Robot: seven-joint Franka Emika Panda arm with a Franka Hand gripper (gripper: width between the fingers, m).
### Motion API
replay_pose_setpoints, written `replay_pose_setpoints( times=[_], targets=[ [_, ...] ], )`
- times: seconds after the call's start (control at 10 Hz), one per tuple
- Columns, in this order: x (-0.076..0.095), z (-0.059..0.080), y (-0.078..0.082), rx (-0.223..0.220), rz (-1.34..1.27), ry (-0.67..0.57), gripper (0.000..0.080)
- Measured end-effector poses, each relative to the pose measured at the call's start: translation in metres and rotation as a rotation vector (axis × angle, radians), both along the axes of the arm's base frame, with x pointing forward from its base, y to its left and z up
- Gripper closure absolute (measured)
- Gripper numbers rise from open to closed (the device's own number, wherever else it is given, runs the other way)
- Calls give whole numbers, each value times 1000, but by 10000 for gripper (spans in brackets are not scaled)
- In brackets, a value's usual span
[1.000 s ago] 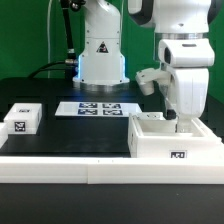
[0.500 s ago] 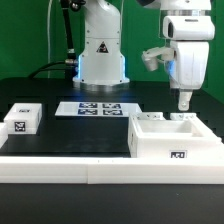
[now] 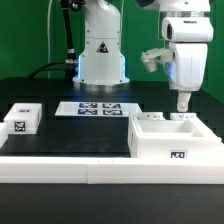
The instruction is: Assemble cabinet
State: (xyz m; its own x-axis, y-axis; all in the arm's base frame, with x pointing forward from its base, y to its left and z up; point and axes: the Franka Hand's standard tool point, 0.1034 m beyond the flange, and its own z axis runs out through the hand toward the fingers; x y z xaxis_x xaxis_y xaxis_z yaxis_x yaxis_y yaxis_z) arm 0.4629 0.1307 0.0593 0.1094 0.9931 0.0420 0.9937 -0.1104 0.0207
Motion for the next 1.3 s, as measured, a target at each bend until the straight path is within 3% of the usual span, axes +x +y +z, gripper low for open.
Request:
replay_pose_setpoints(
  times=[0.3,0.5,0.7,1.0,1.2,1.3],
  targets=[
    [-28,-10,20,11,19,22,2],
    [-41,-24,31,31,30,22,2],
    [-48,-40,36,43,30,40,2],
    [-48,-44,38,46,27,46,2],
    [-48,-44,38,46,27,46,270],
    [-48,-44,37,46,26,46,270]
  ],
)
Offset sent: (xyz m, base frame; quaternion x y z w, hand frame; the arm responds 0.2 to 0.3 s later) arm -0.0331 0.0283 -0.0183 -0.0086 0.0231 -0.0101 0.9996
